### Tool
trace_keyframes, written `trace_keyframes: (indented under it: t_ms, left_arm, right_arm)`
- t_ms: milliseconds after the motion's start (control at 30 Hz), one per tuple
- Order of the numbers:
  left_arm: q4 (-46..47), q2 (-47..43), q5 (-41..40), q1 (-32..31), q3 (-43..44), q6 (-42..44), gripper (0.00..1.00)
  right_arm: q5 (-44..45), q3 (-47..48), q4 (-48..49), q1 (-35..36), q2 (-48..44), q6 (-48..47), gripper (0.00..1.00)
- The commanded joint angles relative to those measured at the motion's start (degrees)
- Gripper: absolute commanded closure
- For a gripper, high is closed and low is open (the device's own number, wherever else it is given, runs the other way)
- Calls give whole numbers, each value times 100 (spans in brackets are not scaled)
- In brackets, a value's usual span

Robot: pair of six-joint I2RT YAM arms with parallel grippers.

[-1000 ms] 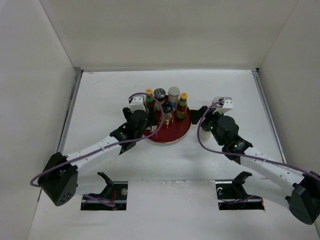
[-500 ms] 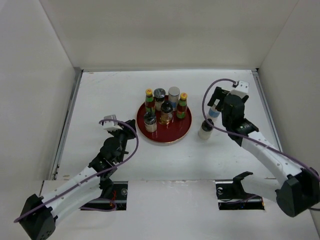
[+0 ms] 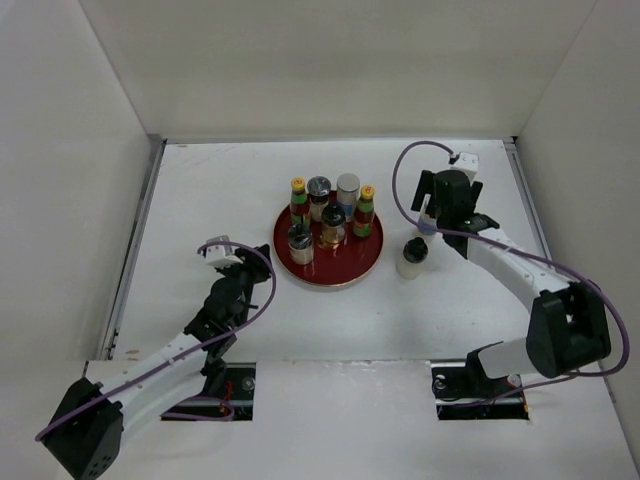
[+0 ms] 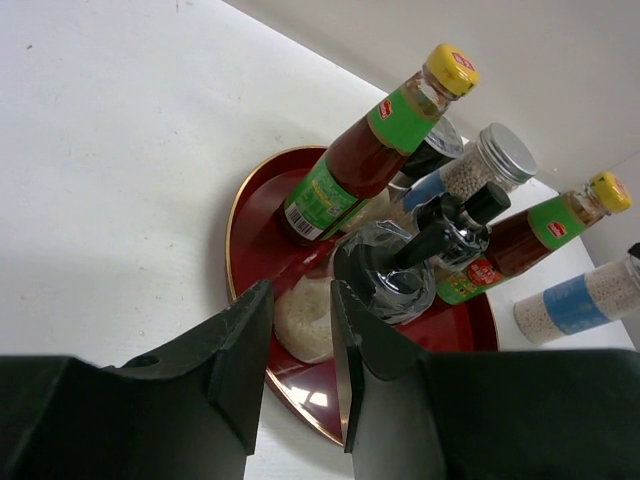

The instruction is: Organize the condiment bottles

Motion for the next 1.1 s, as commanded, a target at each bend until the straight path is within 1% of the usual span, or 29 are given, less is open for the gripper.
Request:
trace_keyframes:
  t_ms: [0, 67, 133, 167, 267, 300, 433, 533, 600, 733, 833, 933, 1000, 1067]
  left_arm:
    - [484, 43, 94, 56, -35, -114, 72]
    - [484, 87, 94, 83, -35, -140, 72]
    - [484, 104, 94, 109, -43, -149, 72]
    - [484, 104, 94, 127, -52, -158, 72]
    - [484, 87, 102, 153, -70, -184, 71]
    - [484, 130, 103, 162, -70, -193, 71]
    - [598, 332, 103, 214, -70, -219, 71]
    - [660, 377, 103, 232, -96, -254, 70]
    - [660, 386, 103, 250, -105, -281, 69]
    - [660, 403, 111, 294, -123, -360, 69]
    - [660, 429, 138, 337, -123, -404, 69]
    - [642, 421, 181, 460, -131, -456, 68]
    - [633, 394, 252, 531, -149, -518, 68]
    - [625, 394, 331, 583, -158, -571, 68]
  right_arm:
    - [-263, 341, 54, -23, 262, -38, 4]
    - [-255, 403, 1, -23, 403, -20, 5]
    - [-193, 386, 18, -14, 447, -20, 10]
    - [-141, 359, 45, -5, 447, -3, 14]
    - [218, 263, 220, 39, 237, -3, 39]
    - [394, 219, 369, 65, 80, -46, 42]
    - [764, 96, 967, 197, -755, -362, 49]
    - [826, 139, 1143, 442, -1458, -556, 51]
    - [800, 174, 1135, 740, -1854, -583, 52]
    - [704, 166, 942, 1671, -2277, -495, 51]
    - [642, 61, 845, 2436, -2216, -285, 51]
    - [581, -97, 941, 3087, -1840, 145, 51]
    - [406, -133, 1134, 3386, -1436, 374, 51]
    - [195, -133, 1467, 3501, -1014, 480, 51]
